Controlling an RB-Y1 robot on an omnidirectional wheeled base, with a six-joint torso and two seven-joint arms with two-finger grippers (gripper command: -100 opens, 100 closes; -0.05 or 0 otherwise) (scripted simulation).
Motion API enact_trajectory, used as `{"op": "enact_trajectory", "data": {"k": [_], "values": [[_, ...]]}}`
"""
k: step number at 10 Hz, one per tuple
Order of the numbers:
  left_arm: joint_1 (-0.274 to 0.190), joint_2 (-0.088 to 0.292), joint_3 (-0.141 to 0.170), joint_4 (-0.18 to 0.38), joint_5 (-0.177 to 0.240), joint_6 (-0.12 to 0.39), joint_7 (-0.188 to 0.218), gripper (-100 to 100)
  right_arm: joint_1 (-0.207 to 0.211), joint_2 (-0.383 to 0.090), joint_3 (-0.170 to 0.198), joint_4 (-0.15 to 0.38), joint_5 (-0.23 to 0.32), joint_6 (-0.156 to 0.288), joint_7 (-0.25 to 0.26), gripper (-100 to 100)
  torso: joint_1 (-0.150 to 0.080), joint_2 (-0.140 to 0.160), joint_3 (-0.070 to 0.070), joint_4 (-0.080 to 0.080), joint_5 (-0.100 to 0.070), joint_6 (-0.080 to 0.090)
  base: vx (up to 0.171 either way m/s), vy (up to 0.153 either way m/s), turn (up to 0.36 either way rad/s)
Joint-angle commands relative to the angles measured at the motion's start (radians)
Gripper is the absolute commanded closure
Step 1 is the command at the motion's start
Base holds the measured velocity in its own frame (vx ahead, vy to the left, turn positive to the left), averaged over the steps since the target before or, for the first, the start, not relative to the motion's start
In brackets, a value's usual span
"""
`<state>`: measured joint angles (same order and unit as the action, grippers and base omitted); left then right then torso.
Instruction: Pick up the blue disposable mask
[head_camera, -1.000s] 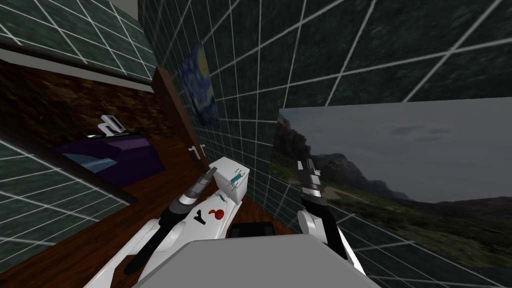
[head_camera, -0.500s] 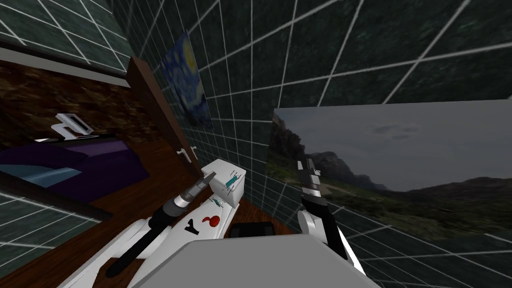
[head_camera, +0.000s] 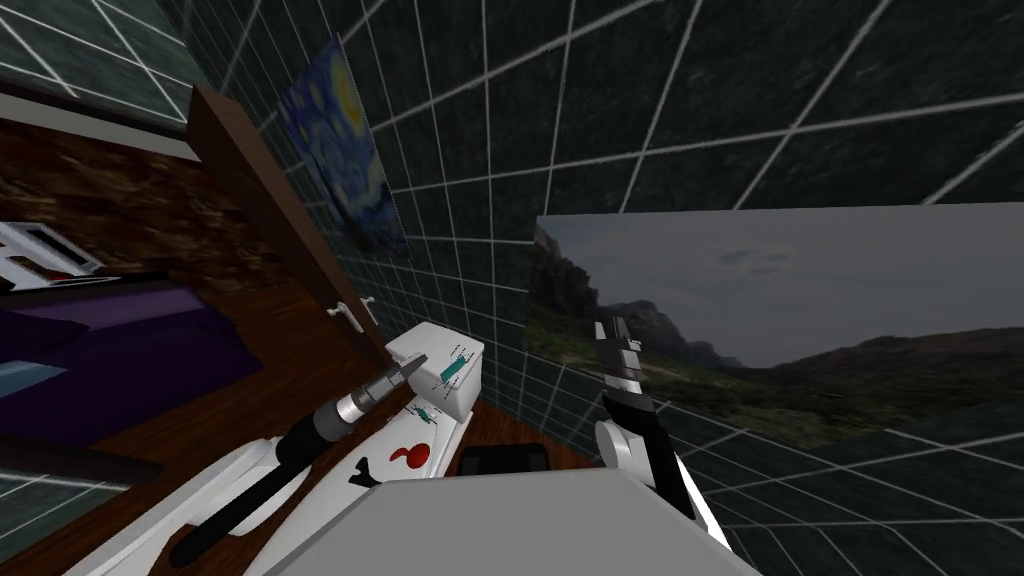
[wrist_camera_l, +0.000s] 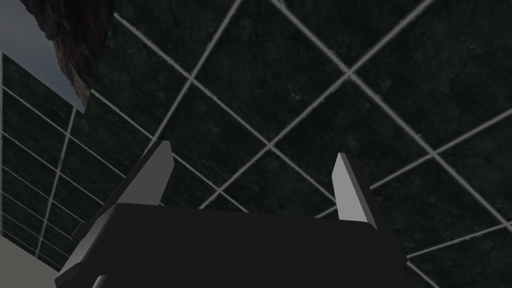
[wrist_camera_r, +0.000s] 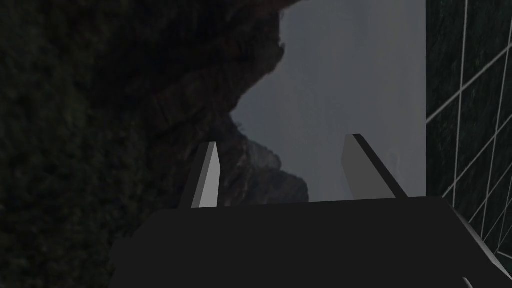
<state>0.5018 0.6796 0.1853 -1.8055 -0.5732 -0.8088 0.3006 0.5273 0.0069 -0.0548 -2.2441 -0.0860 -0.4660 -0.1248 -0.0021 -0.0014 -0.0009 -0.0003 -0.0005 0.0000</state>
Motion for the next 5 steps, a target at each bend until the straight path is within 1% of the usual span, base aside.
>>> {"op": "enact_trajectory", "data": {"k": [1,2,3,4,5], "values": [[0.009,0.050,0.005,0.050,-0.046,-0.020,0.049,-100,0.000,0.000,0.000,0.000,0.000,0.000,0.000,0,0.000,0.000,0.000,0.000,0.000,0.000,0.021,-0.038,-0.200],[0.015,0.086,0.008,0.087,-0.075,-0.031,0.081,-100,0.000,0.000,0.000,0.000,0.000,0.000,0.000,0,0.000,0.000,0.000,0.000,0.000,0.000,0.028,-0.059,-0.257],[0.015,0.107,0.008,0.087,-0.075,-0.031,0.083,-100,0.000,0.000,0.000,0.000,0.000,0.000,0.000,0,-0.002,-0.001,-0.001,0.000,0.000,0.000,0.020,-0.040,-0.075],[0.021,0.147,0.010,0.120,-0.103,-0.041,0.116,-100,0.000,0.000,0.000,0.000,0.000,0.000,0.000,0,-0.001,0.000,0.000,0.000,0.000,-0.001,0.022,-0.040,-0.099],[0.027,0.177,0.011,0.152,-0.131,-0.051,0.150,-100,0.000,0.000,0.000,0.000,0.000,0.000,0.000,0,-0.001,0.000,0.000,0.000,0.000,0.000,0.018,-0.057,-0.226]]}}
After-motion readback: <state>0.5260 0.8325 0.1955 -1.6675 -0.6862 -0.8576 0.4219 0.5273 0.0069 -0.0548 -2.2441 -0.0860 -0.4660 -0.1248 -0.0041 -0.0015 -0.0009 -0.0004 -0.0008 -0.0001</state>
